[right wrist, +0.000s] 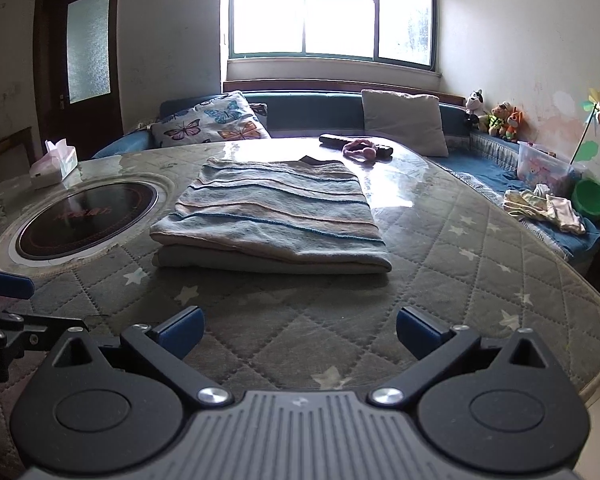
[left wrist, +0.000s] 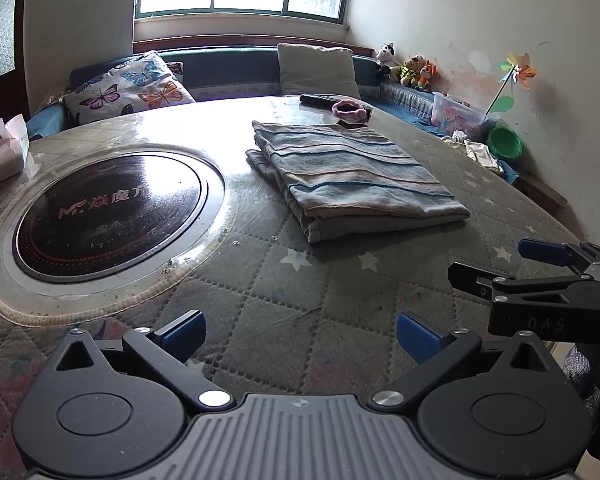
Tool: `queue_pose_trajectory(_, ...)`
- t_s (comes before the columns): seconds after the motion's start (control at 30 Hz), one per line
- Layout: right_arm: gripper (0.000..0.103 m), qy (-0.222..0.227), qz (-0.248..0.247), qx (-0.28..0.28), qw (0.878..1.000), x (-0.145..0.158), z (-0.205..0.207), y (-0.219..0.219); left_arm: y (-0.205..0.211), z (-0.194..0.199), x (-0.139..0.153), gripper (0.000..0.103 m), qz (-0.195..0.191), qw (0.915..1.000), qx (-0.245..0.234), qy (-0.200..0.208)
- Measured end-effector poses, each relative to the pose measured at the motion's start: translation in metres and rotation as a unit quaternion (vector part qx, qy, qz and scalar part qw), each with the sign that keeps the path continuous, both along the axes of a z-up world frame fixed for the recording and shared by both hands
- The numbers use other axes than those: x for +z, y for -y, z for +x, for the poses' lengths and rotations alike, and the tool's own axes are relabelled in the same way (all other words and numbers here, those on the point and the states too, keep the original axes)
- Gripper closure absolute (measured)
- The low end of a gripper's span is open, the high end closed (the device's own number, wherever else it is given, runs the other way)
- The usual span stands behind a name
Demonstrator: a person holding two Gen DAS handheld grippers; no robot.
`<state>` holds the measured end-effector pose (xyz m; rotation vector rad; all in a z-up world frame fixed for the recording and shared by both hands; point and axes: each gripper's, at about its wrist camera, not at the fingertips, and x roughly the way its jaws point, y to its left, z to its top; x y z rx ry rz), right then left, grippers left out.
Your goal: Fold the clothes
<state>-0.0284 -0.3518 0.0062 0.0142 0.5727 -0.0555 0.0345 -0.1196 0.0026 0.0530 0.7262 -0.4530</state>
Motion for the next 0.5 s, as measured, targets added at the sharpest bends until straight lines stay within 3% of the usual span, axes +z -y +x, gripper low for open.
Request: queue_pose_trajectory(0.5, 0.000, -0.003, -0.002, 0.001, 1.000, -0.0037, -0.0010, -0.0041, 0.0040, -0.0038, -0.0026, 0.000, 0.011, 0.9999, -0.006, -0.003)
